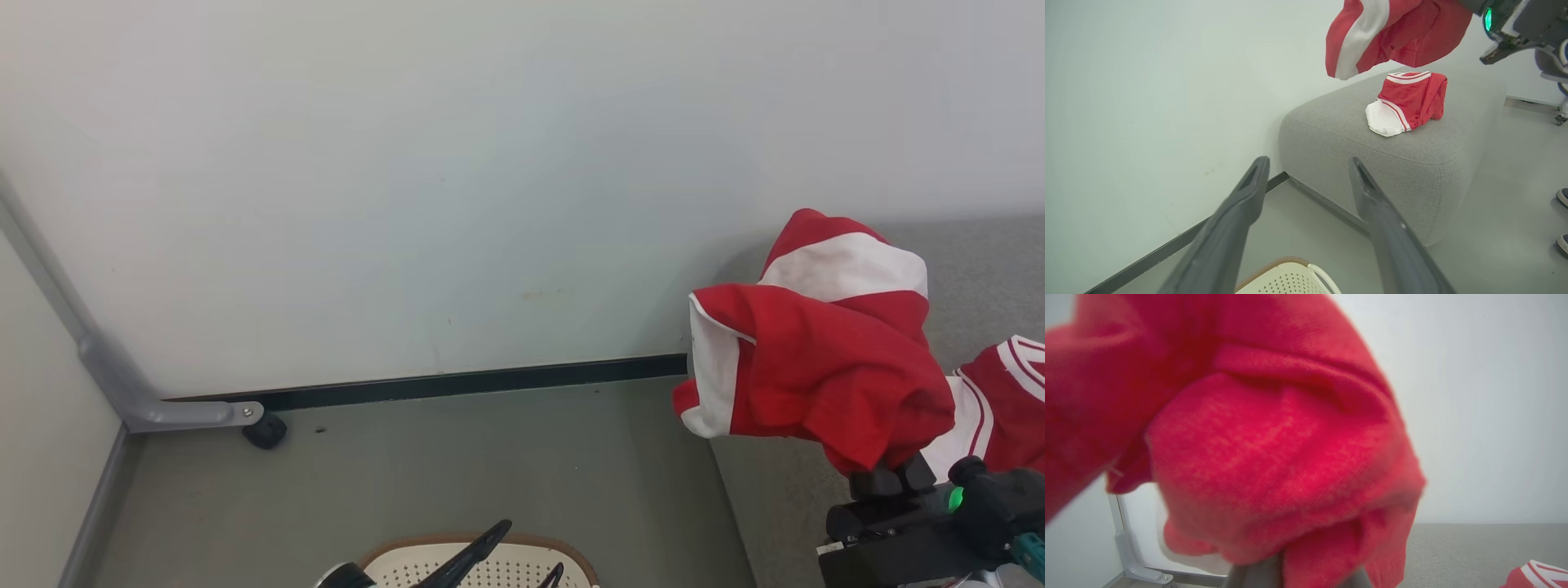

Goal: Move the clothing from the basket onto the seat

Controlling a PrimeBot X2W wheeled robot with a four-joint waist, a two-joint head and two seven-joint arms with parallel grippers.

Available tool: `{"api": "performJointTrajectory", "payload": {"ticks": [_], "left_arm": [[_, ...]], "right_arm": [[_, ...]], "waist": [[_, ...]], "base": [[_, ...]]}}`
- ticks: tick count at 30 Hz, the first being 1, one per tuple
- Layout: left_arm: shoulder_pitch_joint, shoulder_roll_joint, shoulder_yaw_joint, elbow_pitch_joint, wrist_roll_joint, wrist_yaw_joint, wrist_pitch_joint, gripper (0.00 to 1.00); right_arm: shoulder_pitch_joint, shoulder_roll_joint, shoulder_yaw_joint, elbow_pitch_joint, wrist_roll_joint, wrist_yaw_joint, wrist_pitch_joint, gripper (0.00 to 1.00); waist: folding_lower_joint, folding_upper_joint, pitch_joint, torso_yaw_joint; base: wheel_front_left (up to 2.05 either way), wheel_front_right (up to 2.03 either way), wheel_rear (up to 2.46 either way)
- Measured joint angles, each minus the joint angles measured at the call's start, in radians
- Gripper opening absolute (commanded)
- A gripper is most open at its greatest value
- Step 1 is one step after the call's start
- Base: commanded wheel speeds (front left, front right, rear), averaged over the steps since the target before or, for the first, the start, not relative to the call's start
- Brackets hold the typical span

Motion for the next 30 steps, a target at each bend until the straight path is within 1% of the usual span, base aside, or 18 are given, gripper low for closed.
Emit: {"api": "performJointTrajectory", "payload": {"ticks": [8,10,17,23,28,30], "left_arm": [[0.059,0.000,-0.011,0.000,0.022,0.000,0.000,1.00],[0.069,-0.002,-0.010,-0.002,0.024,0.003,0.000,1.00],[0.070,-0.006,0.007,-0.018,0.026,0.004,0.000,1.00],[0.073,-0.006,0.024,-0.037,0.029,0.004,0.000,1.00],[0.086,-0.006,0.029,-0.052,0.036,0.003,0.000,1.00],[0.087,-0.006,0.028,-0.057,0.042,0.002,0.000,1.00]], "right_arm": [[0.017,-0.002,-0.006,0.004,0.002,0.000,0.000,0.00],[0.025,-0.002,-0.007,0.004,0.002,-0.008,0.000,0.00],[0.042,-0.004,-0.026,-0.002,0.001,-0.015,0.000,0.00],[0.044,-0.004,-0.037,-0.021,-0.003,-0.025,0.000,0.00],[0.058,-0.002,-0.046,-0.024,-0.008,-0.026,0.000,0.00],[0.060,0.001,-0.049,-0.024,-0.008,-0.035,0.000,0.00]], "waist": [[0.0000,0.0000,-0.006,-0.026],[0.0000,-0.0001,-0.005,-0.035],[0.0000,-0.0001,0.001,-0.067],[0.0000,0.0000,0.015,-0.111],[0.0000,0.0000,0.030,-0.158],[0.0001,0.0000,0.036,-0.180]], "base": [[0.00,0.00,0.00],[0.00,0.00,0.00],[0.00,0.00,0.00],[0.00,0.00,0.00],[0.00,0.00,0.00],[0.00,0.00,0.00]]}}
